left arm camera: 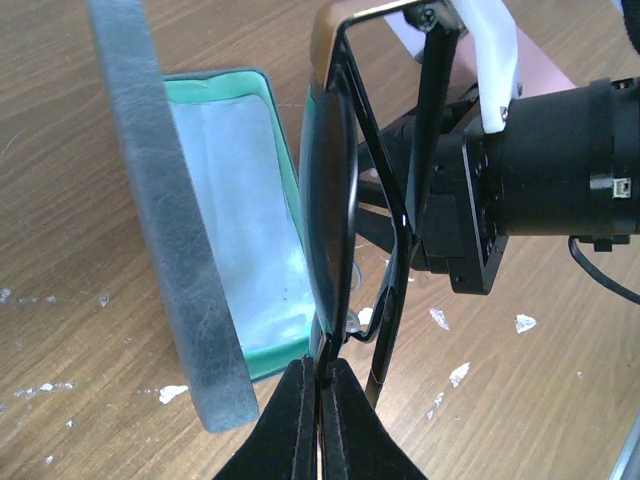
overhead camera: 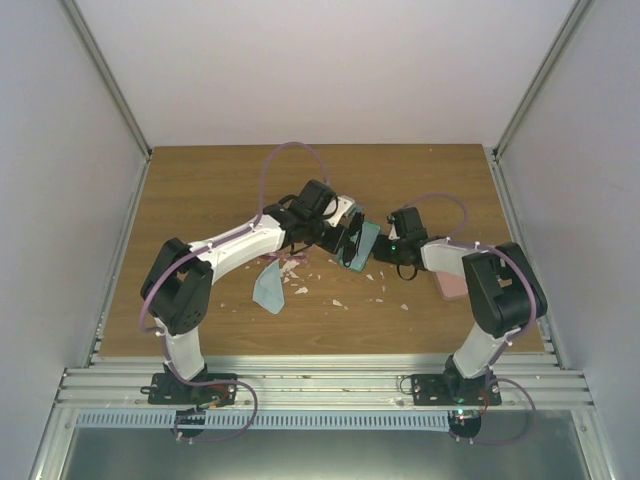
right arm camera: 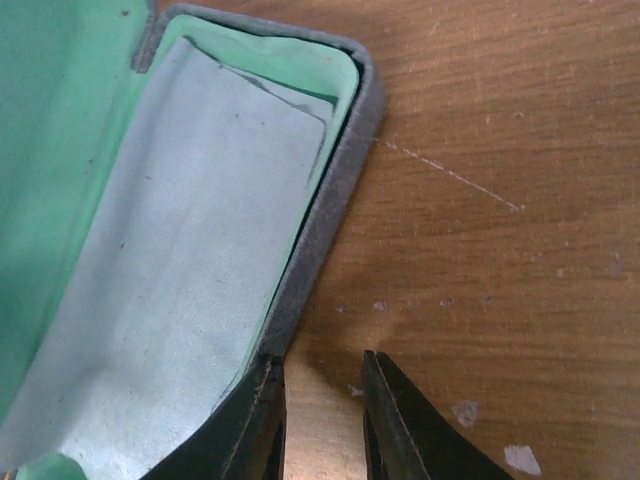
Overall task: Organize the sunglasses
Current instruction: Adjust the sunglasses case at the center of the board, then place the sunglasses in the sunglasses case.
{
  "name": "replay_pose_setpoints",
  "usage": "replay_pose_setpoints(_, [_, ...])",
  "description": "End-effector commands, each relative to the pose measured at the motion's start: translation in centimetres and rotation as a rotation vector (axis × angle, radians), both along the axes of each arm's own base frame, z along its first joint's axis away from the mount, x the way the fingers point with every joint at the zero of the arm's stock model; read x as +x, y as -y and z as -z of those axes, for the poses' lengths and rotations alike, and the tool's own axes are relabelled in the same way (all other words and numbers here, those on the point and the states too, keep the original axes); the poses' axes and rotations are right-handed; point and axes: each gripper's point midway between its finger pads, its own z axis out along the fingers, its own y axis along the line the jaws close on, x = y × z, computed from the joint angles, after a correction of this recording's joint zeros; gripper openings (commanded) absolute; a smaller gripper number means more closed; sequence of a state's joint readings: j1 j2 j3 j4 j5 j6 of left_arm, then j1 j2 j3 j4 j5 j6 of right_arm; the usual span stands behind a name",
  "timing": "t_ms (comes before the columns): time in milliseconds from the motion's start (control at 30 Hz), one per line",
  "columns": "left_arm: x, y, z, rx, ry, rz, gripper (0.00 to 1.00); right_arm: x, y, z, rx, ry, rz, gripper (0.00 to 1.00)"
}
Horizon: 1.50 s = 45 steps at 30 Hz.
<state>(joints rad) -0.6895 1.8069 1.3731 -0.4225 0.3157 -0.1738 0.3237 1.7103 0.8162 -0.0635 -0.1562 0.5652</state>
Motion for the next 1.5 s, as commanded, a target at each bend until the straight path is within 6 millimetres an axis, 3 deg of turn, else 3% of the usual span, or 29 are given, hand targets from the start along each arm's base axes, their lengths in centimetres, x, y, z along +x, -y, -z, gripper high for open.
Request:
replay_pose_setpoints(0, [0.5,0.6,0.5,0.063,-0.004,-0.033,0.0,0.9,0.2,0.4,-0.009,0.007,-0.001,0.23])
replay_pose_setpoints(200, [0.5,2.0,1.3,0.143,-0.066,-0.073,0.0,-0.1,1.0,-0.1,-0.015,0.005,0.029,0.26])
replay_pose_setpoints(500, [1.8,2.0,2.4,0.24,-0.122,-0.16,0.0,-2.7,2.7,-1.5,-0.029,0.004,0.101,0.28])
replay_pose_setpoints(700, [2.5,1.3,3.3,0.317,-0.113,-0.195,0.0,-3.3,-0.1,-2.2,0.091,0.025,-0.037,0.28])
replay_pose_setpoints(900, [2.8,1.6,3.7,0.346,-0.118,-0.2,0.0,-2.1,-3.3,-4.7,0.232,0.096,-0.151,0.24])
replay_pose_setpoints(1167, [3.2,2.1,4.2,0.358,-0.132,-0.21,0.0,0.0,-4.8,-4.0,0.263,0.072,-0.158,0.21])
replay_pose_setpoints(1467, [3.1,2.8,5.0,0.37,-0.155,-0.218,0.03,0.1,-6.0,-4.1,0.33,0.056,-0.177,0.2])
